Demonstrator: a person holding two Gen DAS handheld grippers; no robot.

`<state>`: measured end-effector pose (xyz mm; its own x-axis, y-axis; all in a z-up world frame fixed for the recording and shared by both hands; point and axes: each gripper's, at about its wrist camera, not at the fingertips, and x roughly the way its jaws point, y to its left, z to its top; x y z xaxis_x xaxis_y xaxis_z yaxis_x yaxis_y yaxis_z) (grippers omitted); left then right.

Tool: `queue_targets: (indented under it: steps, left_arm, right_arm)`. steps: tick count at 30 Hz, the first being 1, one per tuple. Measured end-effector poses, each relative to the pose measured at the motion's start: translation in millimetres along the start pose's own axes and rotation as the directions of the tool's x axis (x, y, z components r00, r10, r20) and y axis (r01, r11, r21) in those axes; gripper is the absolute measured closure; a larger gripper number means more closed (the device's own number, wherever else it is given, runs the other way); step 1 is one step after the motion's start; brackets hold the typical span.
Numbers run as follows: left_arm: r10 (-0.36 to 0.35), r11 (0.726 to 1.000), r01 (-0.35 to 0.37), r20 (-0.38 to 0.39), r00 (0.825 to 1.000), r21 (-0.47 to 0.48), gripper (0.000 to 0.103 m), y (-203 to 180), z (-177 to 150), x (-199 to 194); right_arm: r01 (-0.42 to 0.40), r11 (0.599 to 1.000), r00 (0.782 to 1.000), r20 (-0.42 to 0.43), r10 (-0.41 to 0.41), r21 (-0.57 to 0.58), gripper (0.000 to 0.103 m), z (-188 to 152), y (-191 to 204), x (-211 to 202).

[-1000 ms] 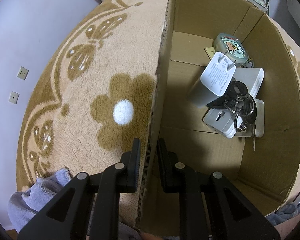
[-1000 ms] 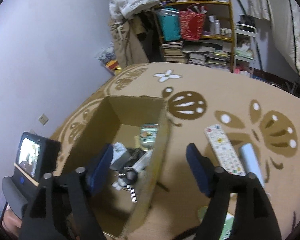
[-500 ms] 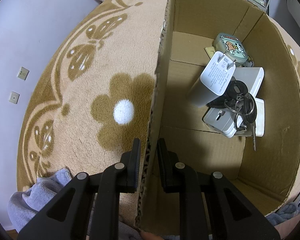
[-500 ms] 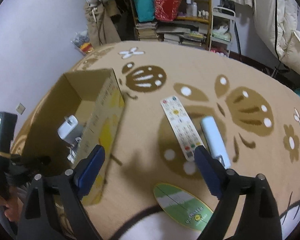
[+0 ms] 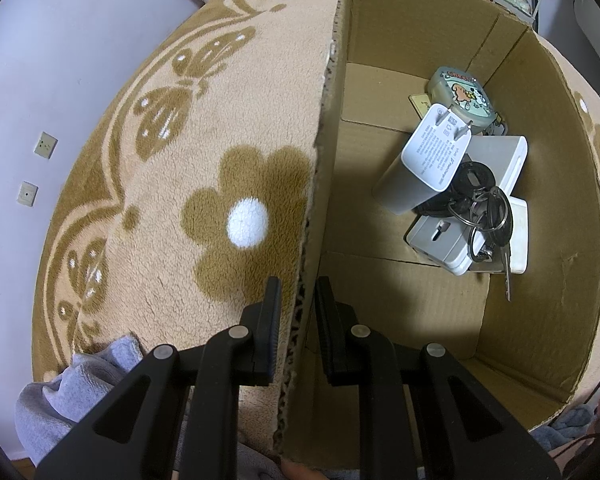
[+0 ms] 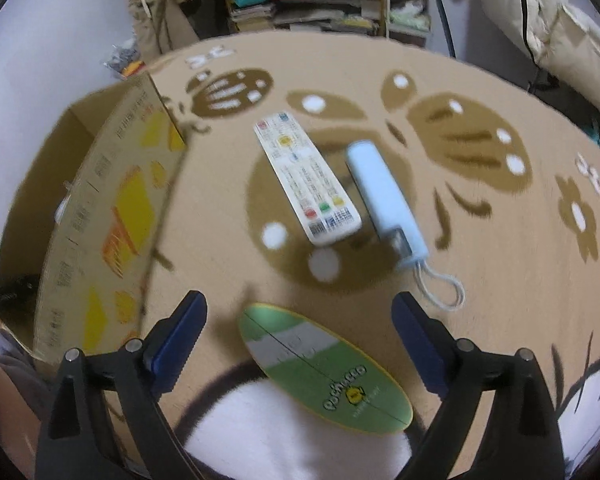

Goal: Organize rigid objects
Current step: 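Return the right gripper and grasp the green Pochacco oval board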

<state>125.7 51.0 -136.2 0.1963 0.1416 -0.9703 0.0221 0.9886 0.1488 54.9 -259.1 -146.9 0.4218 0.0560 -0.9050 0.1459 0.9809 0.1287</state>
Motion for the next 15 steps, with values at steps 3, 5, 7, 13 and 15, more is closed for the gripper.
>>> queue_targets:
  steps: [3, 5, 7, 13, 15]
  left_arm:
    - [0.001, 1.0, -0.001, 0.0, 1.0, 0.001, 0.086, 0, 0, 0]
    - [0.002, 1.0, -0.002, 0.001, 1.0, 0.002, 0.086, 0, 0, 0]
    - [-0.001, 1.0, 0.001, 0.001, 1.0, 0.001, 0.086, 1, -1, 1]
    - [-0.001, 1.0, 0.001, 0.001, 1.0, 0.001, 0.086, 1, -1, 1]
    - [0.0, 1.0, 0.0, 0.001, 1.0, 0.001, 0.086, 1, -1, 0]
  right_arm:
    - [0.007, 1.0, 1.0, -0.028, -0.007, -0.001, 0.005, -3, -1, 7]
    - [0.0, 1.0, 0.999, -0.054, 0.0, -0.014, 0.005, -7, -1, 14]
    - [-0.007, 1.0, 0.997, -0.083, 0.006, -0.014, 0.005, -9, -1, 21]
    - [-0.005, 1.0, 0.988, -0.154, 0.005, -0.001, 0.005, -18, -5, 38]
    - [0.001, 1.0, 0.985, -0.17, -0.002, -0.006, 0.005, -20, -5, 41]
